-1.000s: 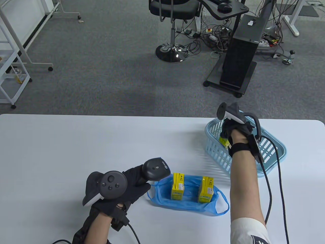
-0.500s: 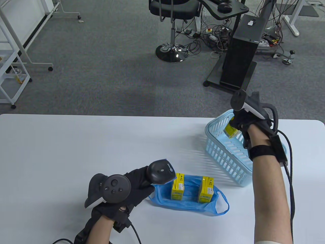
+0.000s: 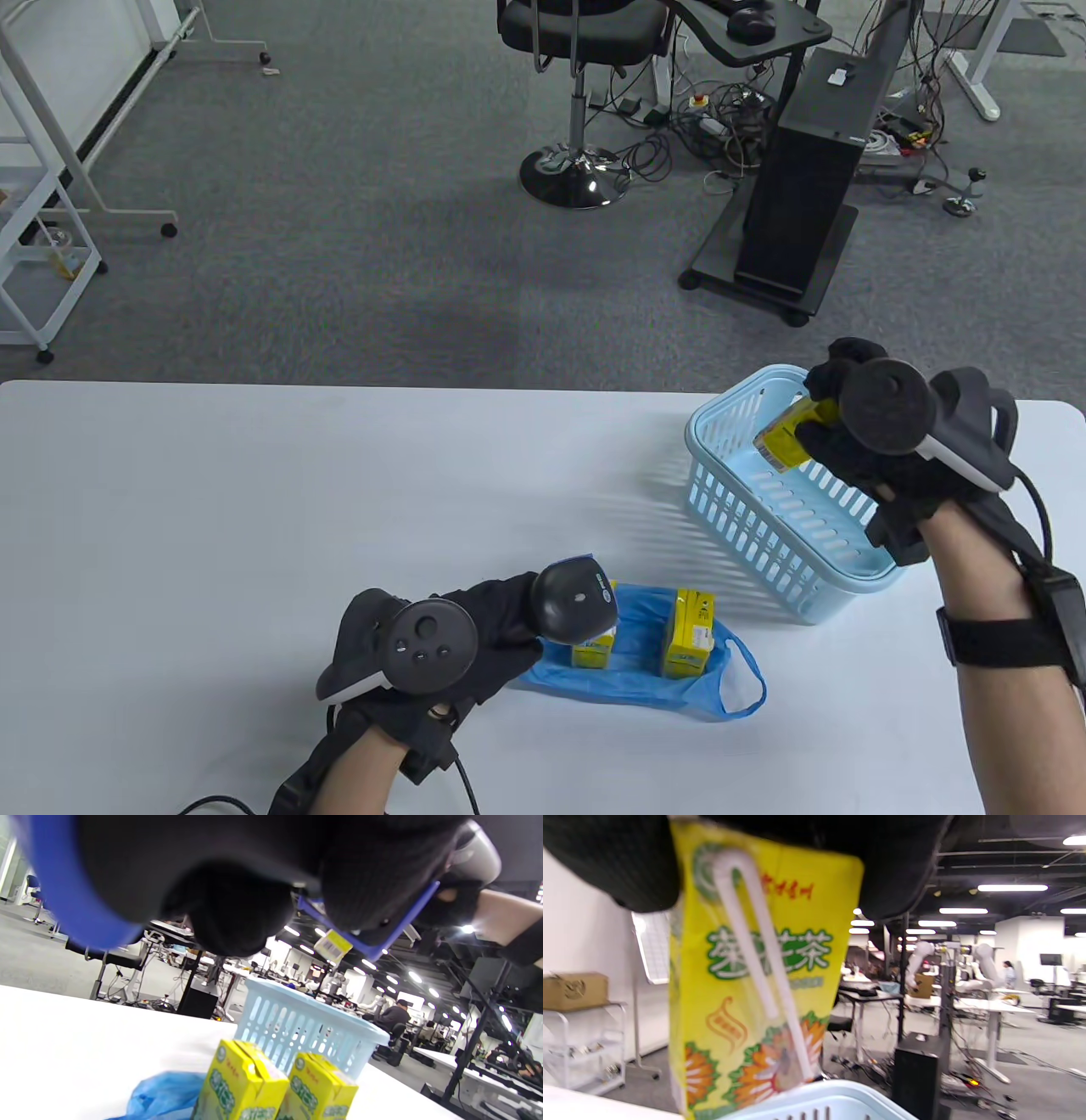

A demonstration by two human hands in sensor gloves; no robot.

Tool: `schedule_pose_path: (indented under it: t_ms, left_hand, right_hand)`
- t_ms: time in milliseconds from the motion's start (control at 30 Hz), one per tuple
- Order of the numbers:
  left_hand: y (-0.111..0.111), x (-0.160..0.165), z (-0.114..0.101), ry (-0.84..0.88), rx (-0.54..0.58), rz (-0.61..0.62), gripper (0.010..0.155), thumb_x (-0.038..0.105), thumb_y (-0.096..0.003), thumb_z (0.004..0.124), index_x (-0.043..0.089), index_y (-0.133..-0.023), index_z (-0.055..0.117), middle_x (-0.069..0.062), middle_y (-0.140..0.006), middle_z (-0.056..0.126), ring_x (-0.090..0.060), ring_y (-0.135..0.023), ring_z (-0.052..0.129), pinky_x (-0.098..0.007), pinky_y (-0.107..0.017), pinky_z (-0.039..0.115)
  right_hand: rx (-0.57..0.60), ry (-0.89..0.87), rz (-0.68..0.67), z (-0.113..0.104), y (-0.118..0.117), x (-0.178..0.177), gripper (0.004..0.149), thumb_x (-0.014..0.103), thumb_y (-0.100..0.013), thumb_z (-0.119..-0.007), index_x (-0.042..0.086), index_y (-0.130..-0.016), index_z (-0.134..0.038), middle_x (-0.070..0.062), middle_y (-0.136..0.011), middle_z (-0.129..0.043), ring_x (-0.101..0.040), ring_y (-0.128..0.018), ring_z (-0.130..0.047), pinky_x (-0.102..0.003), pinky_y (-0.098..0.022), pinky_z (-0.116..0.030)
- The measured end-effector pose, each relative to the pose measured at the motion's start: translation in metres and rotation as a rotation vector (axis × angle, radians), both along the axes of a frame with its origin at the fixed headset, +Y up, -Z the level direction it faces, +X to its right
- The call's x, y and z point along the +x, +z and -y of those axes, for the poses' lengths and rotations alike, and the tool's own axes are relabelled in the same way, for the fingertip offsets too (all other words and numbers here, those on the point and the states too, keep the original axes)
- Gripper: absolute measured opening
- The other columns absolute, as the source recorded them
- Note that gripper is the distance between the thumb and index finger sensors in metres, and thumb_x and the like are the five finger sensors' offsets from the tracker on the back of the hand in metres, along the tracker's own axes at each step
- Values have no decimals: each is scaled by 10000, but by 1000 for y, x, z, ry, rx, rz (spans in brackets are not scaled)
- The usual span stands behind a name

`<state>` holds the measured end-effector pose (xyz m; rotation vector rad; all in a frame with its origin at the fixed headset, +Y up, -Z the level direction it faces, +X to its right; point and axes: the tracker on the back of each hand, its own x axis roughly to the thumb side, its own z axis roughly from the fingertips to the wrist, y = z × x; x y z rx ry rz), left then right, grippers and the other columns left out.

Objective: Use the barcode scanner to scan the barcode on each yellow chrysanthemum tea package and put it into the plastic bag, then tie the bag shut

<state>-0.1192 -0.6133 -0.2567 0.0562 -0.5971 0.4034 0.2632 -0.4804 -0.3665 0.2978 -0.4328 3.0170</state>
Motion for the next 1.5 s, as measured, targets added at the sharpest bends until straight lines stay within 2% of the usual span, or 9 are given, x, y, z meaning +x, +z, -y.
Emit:
schedule_pose_path:
  t_ms: [300, 433, 633, 667, 800, 933, 1200, 1333, 1500]
  left_hand:
    - [0, 16, 11, -31, -2, 24, 595, 457, -489, 890, 237, -1008, 702, -10, -785, 959, -149, -521, 1061, -403, -416, 898]
    - [2, 20, 10, -32, 46, 28, 598, 458, -476, 914, 270, -1004, 702, 0, -777, 963, -145, -517, 1062, -403, -418, 896]
    - [6, 34, 16, -63, 42, 53, 599, 446, -479, 911, 269, -1007, 688, 10, -779, 953, -137, -519, 1050, -406, -424, 889]
    - [6, 38, 18, -73, 42, 56, 601, 443, -484, 905, 253, -1009, 684, 10, -783, 948, -135, -521, 1048, -405, -424, 889]
    - [11, 51, 22, -82, 46, 80, 602, 426, -482, 903, 231, -1007, 680, 8, -789, 936, -135, -529, 1040, -408, -428, 885]
    - [17, 63, 26, -44, 155, 118, 589, 394, -474, 916, 245, -994, 684, 17, -792, 929, -125, -527, 1037, -405, -431, 885]
    - [20, 76, 40, -79, 157, 133, 584, 379, -473, 915, 259, -992, 674, 18, -806, 907, -120, -545, 1025, -407, -444, 877]
    - [25, 83, 38, -85, 194, 163, 586, 374, -472, 914, 255, -991, 671, 23, -807, 902, -115, -547, 1023, -406, -449, 877]
    - [21, 79, 40, -104, 172, 128, 574, 370, -473, 913, 279, -984, 669, 21, -809, 898, -117, -552, 1020, -410, -455, 873]
  right_hand:
    - [101, -235, -74, 21, 80, 14, 611, 500, -338, -832, 226, -875, -735, -47, -1002, -652, -382, -818, -827, -490, -573, -818]
    - [85, -308, -100, 43, 95, 14, 607, 509, -340, -827, 224, -869, -742, -40, -985, -674, -379, -806, -835, -486, -552, -828]
    - [52, -391, -106, 88, 98, 13, 600, 521, -344, -820, 217, -856, -751, -35, -959, -701, -370, -785, -854, -471, -518, -859]
    - [7, -424, -105, 95, 93, 15, 620, 535, -335, -819, 213, -860, -754, -40, -960, -706, -368, -784, -859, -468, -512, -866]
    - [14, -455, -99, 100, 95, 15, 622, 546, -337, -802, 201, -850, -745, -55, -941, -701, -362, -775, -848, -457, -477, -887]
    - [-39, -439, -128, 106, 94, 8, 617, 546, -338, -803, 199, -846, -749, -58, -937, -703, -362, -773, -849, -450, -470, -892]
    - [-18, -472, -156, 108, 92, -4, 618, 546, -343, -787, 207, -856, -731, -55, -949, -683, -356, -796, -829, -443, -494, -877]
    - [-6, -463, -192, 111, 92, -12, 613, 551, -342, -782, 216, -852, -726, -50, -949, -680, -348, -799, -831, -439, -497, -879]
    - [-5, -474, -191, 111, 91, -11, 611, 545, -343, -784, 213, -852, -726, -50, -950, -677, -350, -805, -825, -444, -502, -874]
